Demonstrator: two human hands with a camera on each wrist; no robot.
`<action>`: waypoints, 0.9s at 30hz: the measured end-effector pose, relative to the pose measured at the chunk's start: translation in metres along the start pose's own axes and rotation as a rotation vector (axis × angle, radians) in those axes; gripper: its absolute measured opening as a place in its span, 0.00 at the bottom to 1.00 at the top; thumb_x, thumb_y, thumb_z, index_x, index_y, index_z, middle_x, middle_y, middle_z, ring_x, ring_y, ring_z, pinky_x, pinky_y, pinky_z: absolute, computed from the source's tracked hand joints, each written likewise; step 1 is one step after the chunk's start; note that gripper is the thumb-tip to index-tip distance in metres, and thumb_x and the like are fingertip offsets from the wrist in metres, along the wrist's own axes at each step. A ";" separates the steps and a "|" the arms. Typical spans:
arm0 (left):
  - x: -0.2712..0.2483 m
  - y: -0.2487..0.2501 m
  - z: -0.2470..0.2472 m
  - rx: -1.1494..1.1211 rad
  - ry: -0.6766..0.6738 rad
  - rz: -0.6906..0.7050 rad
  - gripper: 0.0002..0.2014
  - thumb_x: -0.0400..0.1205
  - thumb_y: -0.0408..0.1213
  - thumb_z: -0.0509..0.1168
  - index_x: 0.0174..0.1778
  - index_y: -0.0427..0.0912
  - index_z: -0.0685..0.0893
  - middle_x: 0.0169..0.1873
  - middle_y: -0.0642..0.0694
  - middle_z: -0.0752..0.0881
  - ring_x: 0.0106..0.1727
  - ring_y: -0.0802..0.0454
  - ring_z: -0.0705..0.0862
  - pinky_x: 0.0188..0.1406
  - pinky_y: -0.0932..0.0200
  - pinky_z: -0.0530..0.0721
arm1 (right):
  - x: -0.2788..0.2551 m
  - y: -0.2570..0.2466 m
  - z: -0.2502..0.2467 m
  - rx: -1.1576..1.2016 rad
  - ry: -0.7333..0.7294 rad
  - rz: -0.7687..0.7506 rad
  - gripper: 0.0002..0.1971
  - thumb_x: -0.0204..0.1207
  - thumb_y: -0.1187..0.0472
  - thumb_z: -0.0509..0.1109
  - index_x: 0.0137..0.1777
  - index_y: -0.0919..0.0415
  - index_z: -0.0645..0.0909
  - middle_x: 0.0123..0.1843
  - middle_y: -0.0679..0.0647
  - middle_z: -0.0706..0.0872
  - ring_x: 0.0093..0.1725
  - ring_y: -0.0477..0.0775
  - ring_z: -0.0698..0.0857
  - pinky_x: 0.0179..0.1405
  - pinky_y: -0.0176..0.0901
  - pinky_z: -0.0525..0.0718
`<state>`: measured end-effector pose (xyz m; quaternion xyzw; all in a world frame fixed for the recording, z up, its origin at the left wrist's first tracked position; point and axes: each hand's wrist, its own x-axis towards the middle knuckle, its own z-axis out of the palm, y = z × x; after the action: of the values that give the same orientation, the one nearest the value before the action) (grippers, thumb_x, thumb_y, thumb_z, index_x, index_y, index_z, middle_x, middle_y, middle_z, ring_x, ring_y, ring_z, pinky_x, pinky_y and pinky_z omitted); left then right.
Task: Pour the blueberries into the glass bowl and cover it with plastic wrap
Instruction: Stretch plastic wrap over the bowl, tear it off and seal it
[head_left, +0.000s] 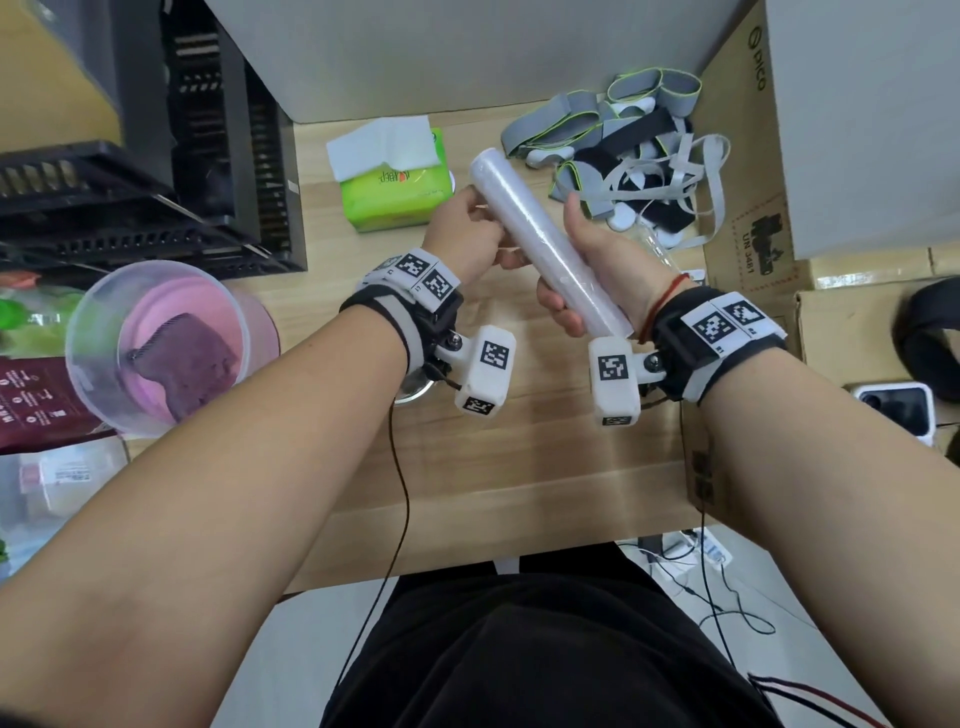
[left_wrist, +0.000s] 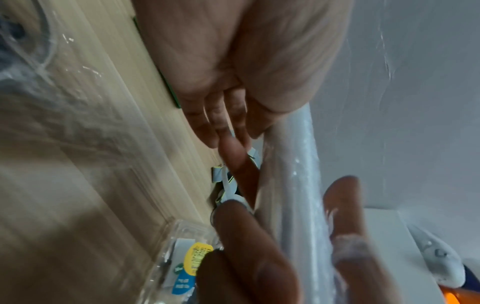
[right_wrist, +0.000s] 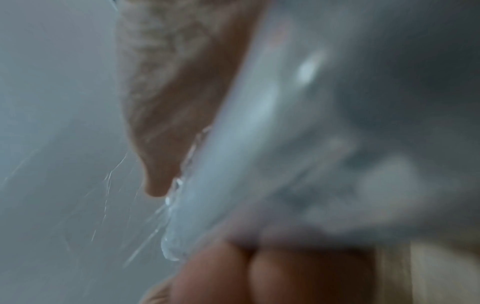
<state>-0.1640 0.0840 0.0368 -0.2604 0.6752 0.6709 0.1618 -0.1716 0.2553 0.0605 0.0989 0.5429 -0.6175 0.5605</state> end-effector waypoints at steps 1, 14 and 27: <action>0.000 0.002 0.000 -0.019 -0.011 -0.016 0.10 0.81 0.21 0.59 0.53 0.36 0.82 0.45 0.38 0.87 0.39 0.48 0.89 0.46 0.48 0.92 | 0.000 -0.001 0.000 -0.004 -0.028 0.021 0.43 0.76 0.24 0.42 0.61 0.60 0.82 0.28 0.57 0.76 0.19 0.53 0.76 0.20 0.37 0.78; -0.009 0.010 -0.002 -0.315 -0.074 -0.131 0.22 0.73 0.12 0.46 0.48 0.38 0.77 0.39 0.41 0.82 0.40 0.44 0.83 0.34 0.55 0.87 | 0.005 0.011 0.000 -0.122 -0.031 -0.031 0.09 0.75 0.75 0.64 0.44 0.59 0.74 0.26 0.56 0.73 0.21 0.53 0.71 0.21 0.38 0.72; 0.008 -0.022 -0.014 0.121 0.134 -0.115 0.21 0.69 0.52 0.82 0.46 0.40 0.85 0.40 0.44 0.91 0.46 0.41 0.94 0.50 0.47 0.93 | 0.049 0.058 -0.021 -1.254 0.492 0.046 0.29 0.76 0.36 0.65 0.61 0.61 0.79 0.53 0.59 0.86 0.51 0.63 0.85 0.46 0.49 0.81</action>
<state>-0.1560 0.0698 0.0153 -0.3328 0.7076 0.5997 0.1701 -0.1529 0.2559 -0.0155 -0.0958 0.9084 -0.1329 0.3848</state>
